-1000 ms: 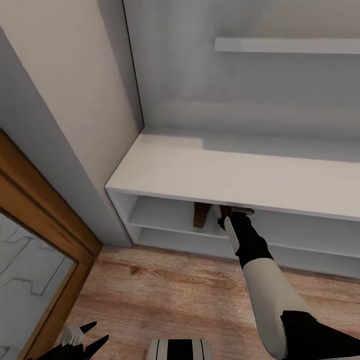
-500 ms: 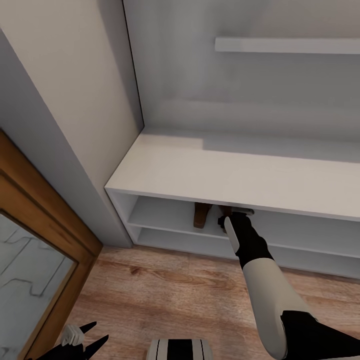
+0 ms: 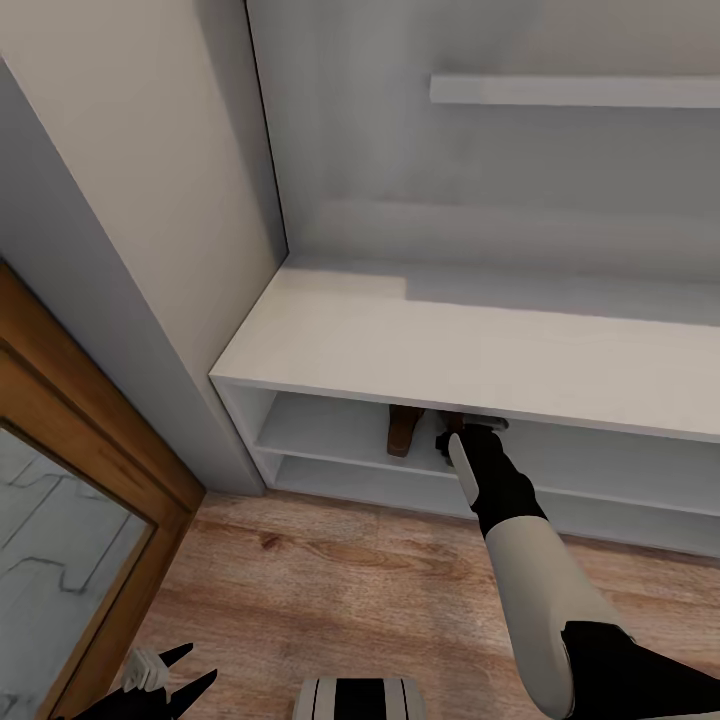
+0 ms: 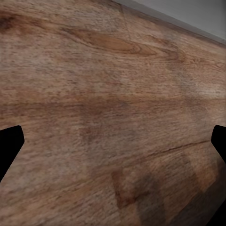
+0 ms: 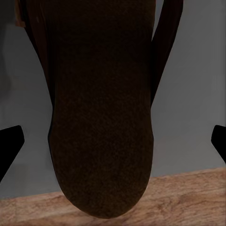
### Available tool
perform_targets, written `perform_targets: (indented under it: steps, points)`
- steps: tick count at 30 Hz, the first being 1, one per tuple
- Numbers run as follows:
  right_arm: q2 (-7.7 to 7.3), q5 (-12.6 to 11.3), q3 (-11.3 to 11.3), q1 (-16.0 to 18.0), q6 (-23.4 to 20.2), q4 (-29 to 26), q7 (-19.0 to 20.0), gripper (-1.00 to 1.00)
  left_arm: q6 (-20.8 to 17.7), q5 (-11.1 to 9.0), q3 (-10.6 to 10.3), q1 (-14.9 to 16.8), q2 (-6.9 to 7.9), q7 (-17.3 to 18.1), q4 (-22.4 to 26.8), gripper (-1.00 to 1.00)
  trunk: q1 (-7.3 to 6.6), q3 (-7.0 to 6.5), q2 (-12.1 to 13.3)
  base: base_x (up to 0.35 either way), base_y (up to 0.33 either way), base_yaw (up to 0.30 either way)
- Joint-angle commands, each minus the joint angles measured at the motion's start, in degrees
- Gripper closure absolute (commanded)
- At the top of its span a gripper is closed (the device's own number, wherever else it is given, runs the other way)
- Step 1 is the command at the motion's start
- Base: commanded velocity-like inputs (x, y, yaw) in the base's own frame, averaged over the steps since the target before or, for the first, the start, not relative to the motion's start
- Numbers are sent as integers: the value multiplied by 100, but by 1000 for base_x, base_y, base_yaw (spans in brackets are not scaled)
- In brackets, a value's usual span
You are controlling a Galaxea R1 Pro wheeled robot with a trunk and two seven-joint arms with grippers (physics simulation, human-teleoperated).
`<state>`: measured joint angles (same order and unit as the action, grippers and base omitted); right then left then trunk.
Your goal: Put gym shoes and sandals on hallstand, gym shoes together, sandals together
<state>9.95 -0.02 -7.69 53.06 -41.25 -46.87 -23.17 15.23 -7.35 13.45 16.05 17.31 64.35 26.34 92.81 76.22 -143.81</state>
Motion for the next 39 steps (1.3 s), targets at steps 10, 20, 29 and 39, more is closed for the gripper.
perform_targets:
  steps: [10, 20, 29, 39]
  points:
    - [5, -6, -13, 3, -24, -6, -14, -100, 32, -3, 8, 3, 0, 23, -6, -100, -1, 4, -2, -60, 0, 0]
    - [5, -2, -13, 3, -24, -6, -13, -100, 43, -3, 9, 3, 0, 20, -6, -100, -1, 4, -2, -281, -40, 0]
    - [5, 1, -13, 3, -24, -2, -12, -100, 49, -3, 9, 3, 0, 20, -6, -100, -1, 4, -2, -313, -120, 0]
    - [5, 2, -20, -2, -24, 2, -9, -100, 45, -9, 9, 3, 3, 24, -5, -100, -1, 4, -2, -322, -73, 0]
